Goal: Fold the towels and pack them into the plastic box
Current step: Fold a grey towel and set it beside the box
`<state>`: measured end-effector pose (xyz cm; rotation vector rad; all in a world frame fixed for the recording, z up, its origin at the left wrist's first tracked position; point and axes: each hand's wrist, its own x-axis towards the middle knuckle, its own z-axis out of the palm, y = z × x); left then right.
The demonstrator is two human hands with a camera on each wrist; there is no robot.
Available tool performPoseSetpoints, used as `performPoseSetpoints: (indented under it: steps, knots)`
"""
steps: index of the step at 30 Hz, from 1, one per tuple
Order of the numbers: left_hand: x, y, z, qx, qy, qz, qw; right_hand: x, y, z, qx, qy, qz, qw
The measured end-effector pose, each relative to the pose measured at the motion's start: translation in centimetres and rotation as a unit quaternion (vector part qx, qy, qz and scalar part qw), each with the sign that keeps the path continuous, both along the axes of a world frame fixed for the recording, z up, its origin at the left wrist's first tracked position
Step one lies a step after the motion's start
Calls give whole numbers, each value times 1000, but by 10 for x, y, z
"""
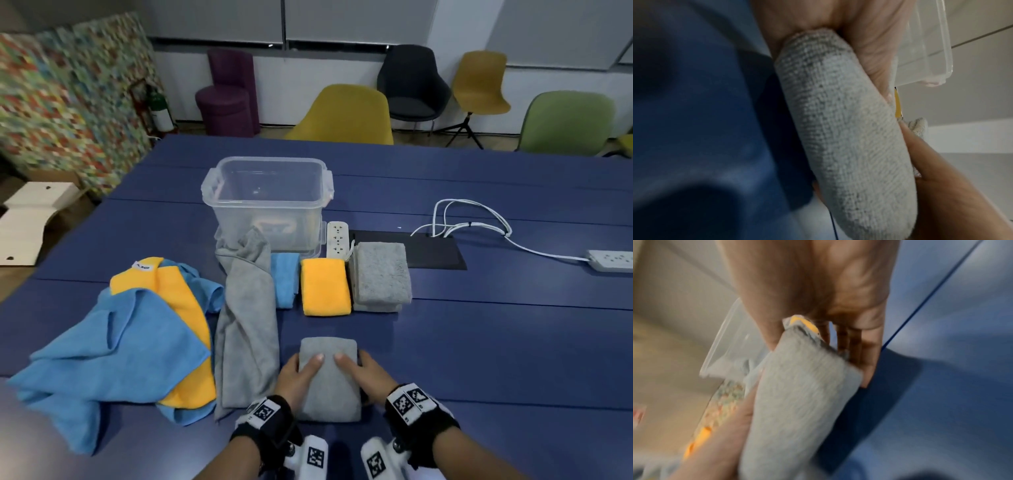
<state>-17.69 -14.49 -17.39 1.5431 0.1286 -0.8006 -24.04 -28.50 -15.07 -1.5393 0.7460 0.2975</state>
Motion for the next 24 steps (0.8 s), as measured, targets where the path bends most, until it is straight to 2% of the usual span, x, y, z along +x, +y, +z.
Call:
performPoseSetpoints:
  steps: [5,8,10,12,14,16,18,19,21,22,24]
  knots:
    - [10,-18,1,-89,28,-18,995,8,-7,8,142,-22,-95,985]
    - [14,-40,6,-109,25,-61,992,2,-28,11,148,-49,-124,980]
    - [15,-56,8,-93,-6,-95,991,-3,-45,13,71,-90,-163,980]
    - [14,-70,12,-68,-40,-134,988,-7,-61,11,-39,-111,-167,979]
    - [16,-81,13,-52,-53,-171,983,-8,-74,10,-97,-109,-156,977]
    - [18,-87,12,3,-72,-199,977,-6,-88,2,-188,-72,-153,968]
    - [24,-82,12,111,-134,-220,960,-4,-91,0,-342,20,-108,933]
    - [29,-75,12,155,-178,-216,947,-4,-88,1,-431,47,-72,898]
    - [42,-55,15,193,-262,-178,929,-10,-74,-2,-576,-10,10,818]
    - [51,-43,16,210,-307,-146,917,-13,-66,-10,-610,-43,56,789]
    - [71,-21,17,267,-390,-74,878,-21,-55,-32,-626,-50,149,764]
